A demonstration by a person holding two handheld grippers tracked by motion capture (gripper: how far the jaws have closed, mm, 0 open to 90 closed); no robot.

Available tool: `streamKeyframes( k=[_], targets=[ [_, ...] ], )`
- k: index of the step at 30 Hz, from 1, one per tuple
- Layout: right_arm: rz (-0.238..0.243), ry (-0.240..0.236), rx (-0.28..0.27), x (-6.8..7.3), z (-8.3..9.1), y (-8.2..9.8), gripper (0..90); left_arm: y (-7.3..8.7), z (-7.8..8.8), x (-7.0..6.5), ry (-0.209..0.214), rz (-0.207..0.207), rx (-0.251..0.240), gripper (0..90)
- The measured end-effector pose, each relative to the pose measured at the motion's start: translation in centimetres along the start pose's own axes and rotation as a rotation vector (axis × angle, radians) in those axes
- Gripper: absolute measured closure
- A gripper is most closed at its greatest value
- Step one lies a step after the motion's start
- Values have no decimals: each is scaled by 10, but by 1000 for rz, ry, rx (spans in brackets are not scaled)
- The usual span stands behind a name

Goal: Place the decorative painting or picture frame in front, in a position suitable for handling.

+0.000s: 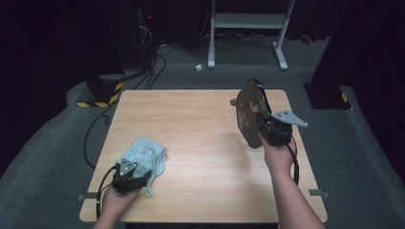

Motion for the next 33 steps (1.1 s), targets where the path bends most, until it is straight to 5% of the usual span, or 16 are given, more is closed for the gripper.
streamKeyframes(
  k=[17, 33],
  targets=[
    [29, -91, -57, 36, 41, -2, 802, 0, 0, 0, -1, 3, -1, 313],
    [42, -188, -26, 75, 52, 45, 802, 0, -1, 0, -2, 1, -1, 312]
  ],
)
Point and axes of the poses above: each handheld gripper's, and its own axes: z roughly backward along the jaws, y roughly out of its underside, x roughly to its left, the point moved 7 cm from there along -z, roughly forward along the jaws, and after that the axes turned 4 degrees about x, right-handed, at the moved point
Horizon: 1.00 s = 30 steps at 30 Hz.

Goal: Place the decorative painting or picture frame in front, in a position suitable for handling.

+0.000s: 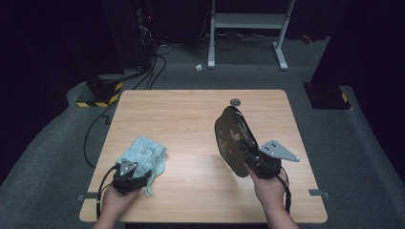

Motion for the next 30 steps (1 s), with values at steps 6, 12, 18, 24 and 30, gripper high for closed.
streamKeyframes(
  k=[6, 12, 18, 24, 30],
  targets=[
    [2, -29, 2, 14, -3, 11, 802, 0, 0, 0, 2, 2, 0, 312],
    [17, -59, 5, 28, -4, 19, 802, 0, 0, 0, 1, 1, 0, 312],
    [14, -63, -6, 29, -9, 19, 802, 0, 0, 0, 1, 2, 0, 312],
    [19, -64, -17, 28, -8, 22, 798, 0, 0, 0, 2, 3, 1, 312],
    [17, -68, -21, 26, -3, 29, 794, 0, 0, 0, 1, 2, 1, 312]
  ],
)
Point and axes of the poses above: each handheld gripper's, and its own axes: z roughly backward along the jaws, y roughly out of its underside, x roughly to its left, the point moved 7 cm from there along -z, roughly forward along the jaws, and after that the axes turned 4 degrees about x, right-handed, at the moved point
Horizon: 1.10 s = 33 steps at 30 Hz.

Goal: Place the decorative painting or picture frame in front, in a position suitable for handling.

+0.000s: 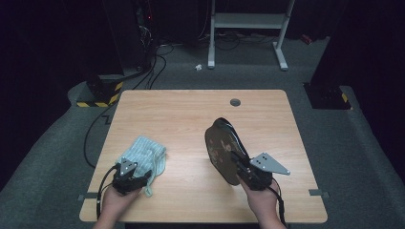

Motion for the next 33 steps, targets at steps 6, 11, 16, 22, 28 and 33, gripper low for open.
streamKeyframes(
  k=[6, 11, 16, 22, 28, 33],
  targets=[
    [-9, 6, 4, -3, 3, 7, 782, 0, 0, 0, 0, 1, 0, 312],
    [-12, 9, 4, -4, 4, 8, 751, 0, 0, 0, -1, 0, 0, 312],
    [-9, 6, 11, -4, 4, 9, 701, 0, 0, 0, -2, 0, -1, 312],
    [6, 0, 23, -1, 4, 11, 585, 0, 0, 0, -2, 1, -1, 312],
    [20, -15, 48, 3, 8, 23, 496, 0, 0, 0, -2, 0, -1, 312],
    [5, -21, 86, 4, 8, 43, 487, 0, 0, 0, -2, 1, -1, 312]
  ],
)
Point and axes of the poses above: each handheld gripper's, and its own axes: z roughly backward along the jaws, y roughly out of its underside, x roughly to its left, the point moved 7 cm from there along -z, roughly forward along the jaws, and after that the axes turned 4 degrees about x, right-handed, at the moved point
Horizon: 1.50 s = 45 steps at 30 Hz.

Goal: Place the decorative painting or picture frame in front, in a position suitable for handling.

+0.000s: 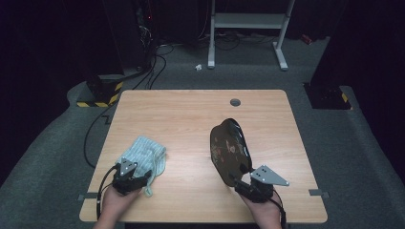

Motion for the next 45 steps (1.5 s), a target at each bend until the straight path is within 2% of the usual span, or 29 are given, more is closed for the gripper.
streamKeyframes(
  k=[4, 7, 12, 15, 16, 18, 22, 31, 35, 39, 41, 45],
  targets=[
    [-13, -2, 29, -2, -3, 16, 496, 0, 0, 0, 0, 1, 0, 312],
    [-12, -12, 51, -1, -8, 26, 551, 0, 0, 0, 1, 2, -1, 312],
    [-26, -25, 69, 0, -11, 34, 713, 0, 0, 0, 2, 3, -1, 312],
    [-18, 8, 70, -3, -10, 34, 764, 0, 0, 0, 2, 3, -1, 312],
    [-20, 20, 68, -5, -9, 34, 769, 0, 0, 0, 2, 3, -1, 312],
    [-45, 4, 70, -9, -8, 34, 774, 0, 0, 0, 1, 3, -2, 312],
    [-35, 5, 78, -13, -3, 35, 776, 0, 0, 0, 1, 2, -2, 312],
    [-46, -3, 68, -15, 3, 38, 774, 0, 0, 0, 1, 3, -1, 312],
    [-37, 6, 61, -14, 3, 39, 742, 0, 0, 0, 2, 4, -1, 312],
    [-53, -1, 62, -16, 2, 39, 580, 0, 0, 0, 2, 4, -1, 312],
    [-41, -2, 66, -16, 1, 38, 509, 0, 0, 0, 2, 4, -1, 312],
    [-17, -19, 73, -16, 1, 36, 440, 0, 0, 1, 3, 5, 0, 314]
  ],
)
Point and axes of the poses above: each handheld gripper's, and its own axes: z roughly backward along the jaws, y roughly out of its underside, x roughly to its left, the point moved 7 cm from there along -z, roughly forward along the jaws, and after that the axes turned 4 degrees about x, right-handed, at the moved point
